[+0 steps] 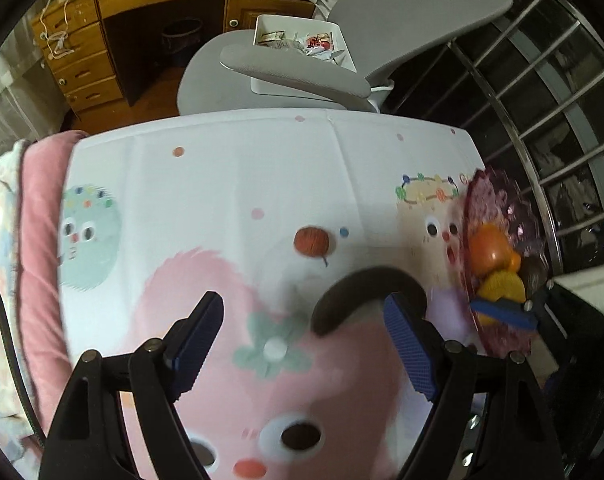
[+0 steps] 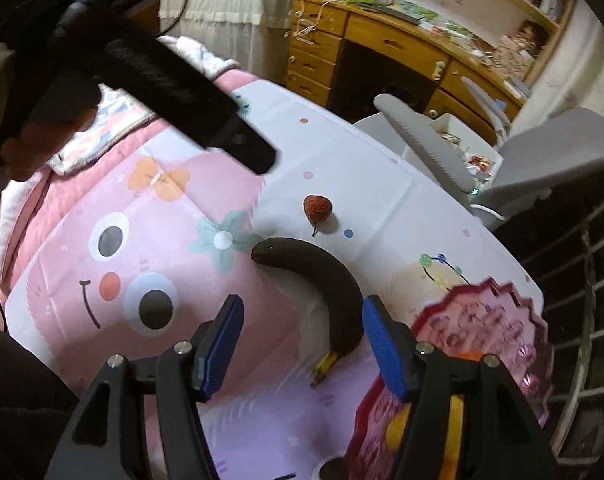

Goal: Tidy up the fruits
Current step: 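Move the left gripper toward the lychee while the right gripper approaches the dark banana, then close the left gripper on the lychee while the right gripper grasps the banana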

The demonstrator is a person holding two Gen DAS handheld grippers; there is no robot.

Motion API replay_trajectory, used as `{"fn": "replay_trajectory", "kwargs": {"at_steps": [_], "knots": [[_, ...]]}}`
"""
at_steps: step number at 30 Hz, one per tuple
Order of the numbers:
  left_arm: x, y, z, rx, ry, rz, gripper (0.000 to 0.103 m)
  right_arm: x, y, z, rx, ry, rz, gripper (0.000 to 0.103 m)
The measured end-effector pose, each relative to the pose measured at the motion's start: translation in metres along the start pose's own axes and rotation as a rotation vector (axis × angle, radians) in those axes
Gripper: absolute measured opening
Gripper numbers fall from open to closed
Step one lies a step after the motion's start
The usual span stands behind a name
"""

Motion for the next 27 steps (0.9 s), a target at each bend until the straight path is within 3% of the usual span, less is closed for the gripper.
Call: {"fn": "replay_trajectory", "kwargs": {"at_steps": [9,14,20,27], "knots": [[-0.004,-0.074,0.011,0.029,0.009,0.025,0.081,-0.011,-0.046,-0.005,0.080,0.117,0.038,0.063],[-0.006,-0.103,0.014,0.054,-0.001,0.038,0.074,-0.012,-0.066,-0.009,0.133,0.146,0.051,0.063],[-0.008,-0.117,0.011,0.084,0.002,0.023,0.059,-0.014,-0.081,-0.015,0.177,0.141,0.053,0.063],[-0.005,-0.123,0.011,0.086,0.019,-0.009,0.034,-0.016,-0.092,-0.014,0.201,0.146,0.055,0.063]]}}
Point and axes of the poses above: each gripper's, at about its wrist camera, not at the fingertips, and y roughly against the way its jaws point, x to its left, z to its top, the point moved 2 cm from there along -y, roughly the way its jaws point, and after that the axes turned 15 degrees about -x, right-handed, at the moved point
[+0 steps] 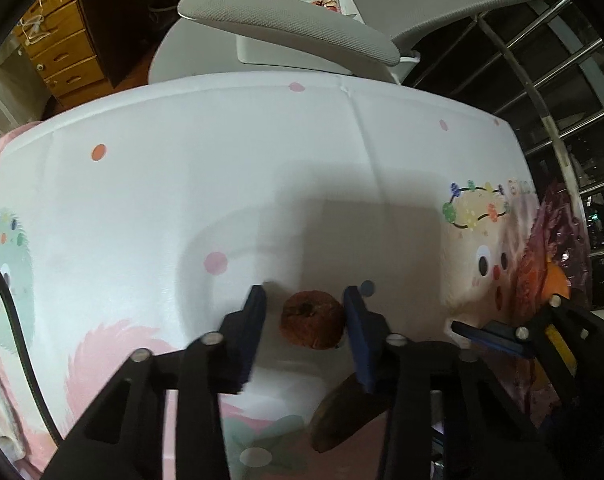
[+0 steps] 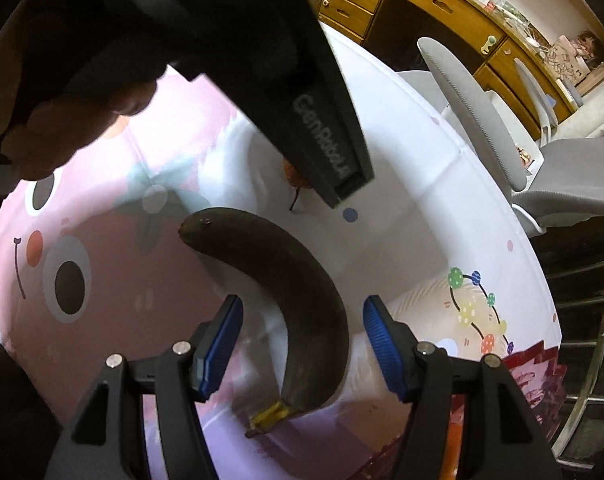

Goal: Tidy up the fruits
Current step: 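Close the left gripper on the lychee while the right gripper grasps the banana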

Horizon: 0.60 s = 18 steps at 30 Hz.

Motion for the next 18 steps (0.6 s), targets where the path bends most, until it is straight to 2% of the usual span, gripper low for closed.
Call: {"fn": "replay_trajectory", "kwargs": {"at_steps": [1,8,18], "knots": [[0.000,-0.001,0.000,0.000,0.009,-0.013,0.030,-0.001,-0.001,0.001,0.003,0.002,0.000,0.062],[0.006,0.006,0.000,-0.030,0.032,-0.026,0.029,0.001,-0.011,0.001,0.026,-0.013,0.054,0.050],[0.033,0.048,0.003,-0.104,0.082,0.005,0.029,-0.004,-0.013,0.003,0.031,-0.064,0.074,0.047]]}}
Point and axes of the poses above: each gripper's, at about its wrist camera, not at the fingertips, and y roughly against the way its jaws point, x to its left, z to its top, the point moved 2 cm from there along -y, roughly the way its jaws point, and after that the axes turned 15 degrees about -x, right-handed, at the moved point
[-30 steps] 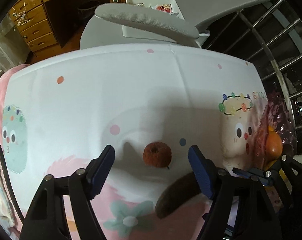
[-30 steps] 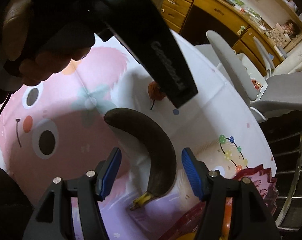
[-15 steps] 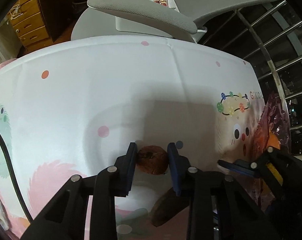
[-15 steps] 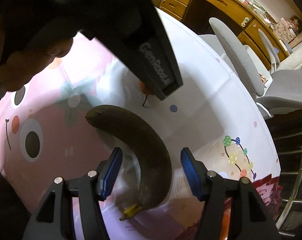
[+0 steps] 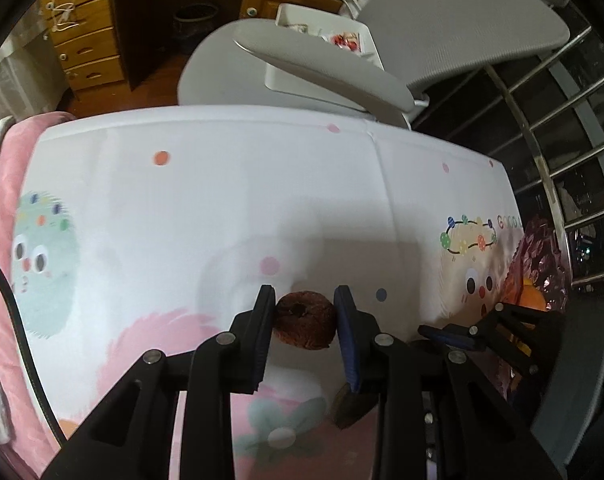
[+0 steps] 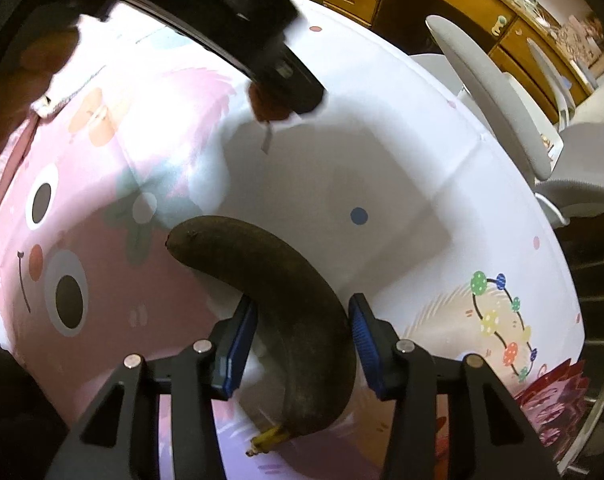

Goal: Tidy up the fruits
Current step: 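Close the left gripper on the lychee while the right gripper grasps the banana, then carry the lychee and banana over the pink bowl with both grippers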

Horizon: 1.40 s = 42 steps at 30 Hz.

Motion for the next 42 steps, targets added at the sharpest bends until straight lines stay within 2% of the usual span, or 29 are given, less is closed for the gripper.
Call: {"fn": "replay_trajectory", "kwargs": {"at_steps": [4,11,16,22,30,33,42], "knots": [[0.006,0.022,-0.001,-0.025,0.014,0.000,0.029,-0.001,0.003,0.000,-0.008,-0.022,-0.009,0.045],[0.011,0.066,-0.006,-0.060,0.014,0.002,0.029,0.006,0.012,-0.006,-0.030,-0.089,-0.067,0.034],[0.012,0.096,-0.015,-0.101,0.013,0.004,0.029,0.016,0.035,-0.016,-0.118,-0.161,-0.108,0.033],[0.005,0.120,-0.026,-0.138,0.007,-0.004,0.029,0.016,0.069,-0.023,-0.247,-0.310,-0.158,0.033],[-0.025,0.129,-0.034,-0.144,-0.034,-0.027,0.029,0.003,0.109,-0.037,-0.306,-0.479,-0.177,0.033],[-0.042,0.129,-0.034,-0.142,-0.061,-0.052,0.029,-0.001,0.126,-0.049,-0.314,-0.537,-0.216,0.033],[-0.110,0.114,-0.031,-0.122,-0.165,-0.152,0.029,-0.020,0.183,-0.089,-0.369,-0.694,-0.250,0.033]]}}
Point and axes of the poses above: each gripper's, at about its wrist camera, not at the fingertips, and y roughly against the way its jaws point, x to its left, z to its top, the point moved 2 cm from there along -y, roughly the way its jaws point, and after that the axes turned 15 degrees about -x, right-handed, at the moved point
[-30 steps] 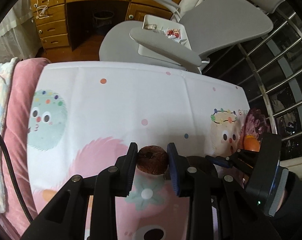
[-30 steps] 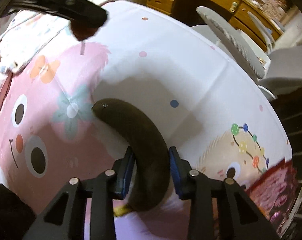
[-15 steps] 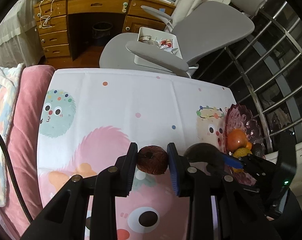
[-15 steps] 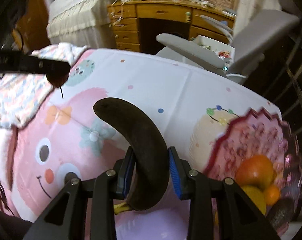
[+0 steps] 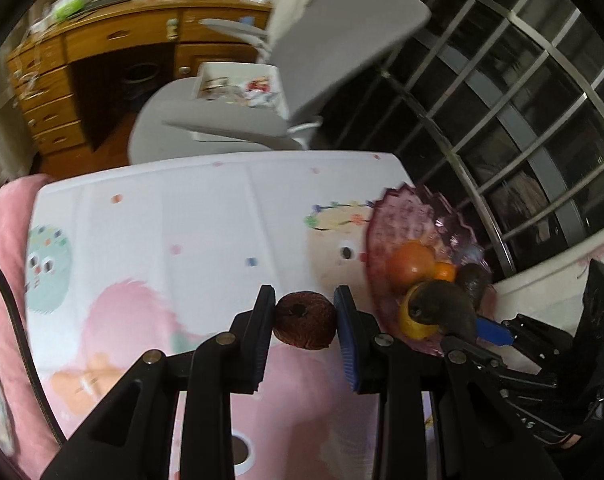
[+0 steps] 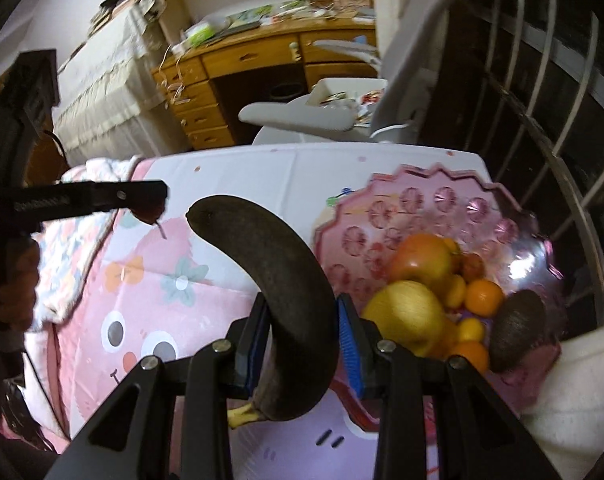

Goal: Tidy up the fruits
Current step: 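Carry the lychee and banana over the pink bowl with both grippers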

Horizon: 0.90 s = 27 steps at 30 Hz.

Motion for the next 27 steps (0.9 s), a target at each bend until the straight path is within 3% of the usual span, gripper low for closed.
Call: {"fn": "replay_trajectory", "kwargs": {"at_steps": [9,16,27], "knots": [[-0.068,-0.045,-0.003,0.062,-0.095,-0.115,0.029,-0.055,0.020,0.001,-0.024,-0.128,-0.091,0.033],[-0.102,-0.090,-0.019,0.152,-0.154,-0.140,0.029,-0.101,0.014,-0.006,-0.011,-0.214,-0.184,0.034],[-0.105,-0.123,-0.033,0.197,-0.157,-0.136,0.029,-0.152,-0.016,-0.019,0.015,-0.366,-0.248,0.034]]}}
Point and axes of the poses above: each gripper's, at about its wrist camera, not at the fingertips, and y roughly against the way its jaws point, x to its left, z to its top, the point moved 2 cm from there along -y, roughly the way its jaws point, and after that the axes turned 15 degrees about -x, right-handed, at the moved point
